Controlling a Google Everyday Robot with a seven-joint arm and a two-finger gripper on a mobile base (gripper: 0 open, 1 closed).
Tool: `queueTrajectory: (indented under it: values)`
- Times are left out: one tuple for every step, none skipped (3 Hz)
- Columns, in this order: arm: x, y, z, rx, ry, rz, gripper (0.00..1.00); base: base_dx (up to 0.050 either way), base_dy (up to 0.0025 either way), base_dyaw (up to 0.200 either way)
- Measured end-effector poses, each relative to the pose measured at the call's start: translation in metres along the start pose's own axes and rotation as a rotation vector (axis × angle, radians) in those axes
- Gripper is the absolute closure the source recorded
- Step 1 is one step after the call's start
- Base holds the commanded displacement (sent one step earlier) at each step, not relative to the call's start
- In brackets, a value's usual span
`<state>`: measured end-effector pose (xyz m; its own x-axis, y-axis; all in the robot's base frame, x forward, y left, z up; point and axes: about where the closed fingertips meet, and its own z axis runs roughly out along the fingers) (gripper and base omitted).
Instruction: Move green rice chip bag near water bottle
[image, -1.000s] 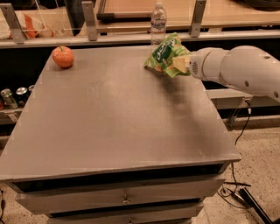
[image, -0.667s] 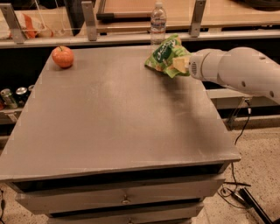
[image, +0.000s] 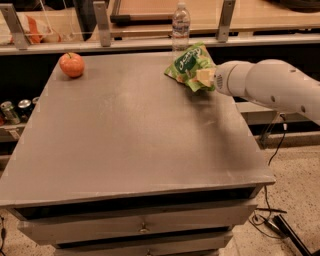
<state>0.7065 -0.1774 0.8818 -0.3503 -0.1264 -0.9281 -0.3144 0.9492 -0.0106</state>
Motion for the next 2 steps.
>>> queueTrajectory:
  values:
    - [0.0047, -0.0003, 0.0005, 0.005, 0.006, 0.007, 0.82, 0.0, 0.0, 0.0]
    - [0.0084, 0.0029, 0.0031, -0.001, 0.009, 0.016, 0.58, 0.0, 0.0, 0.0]
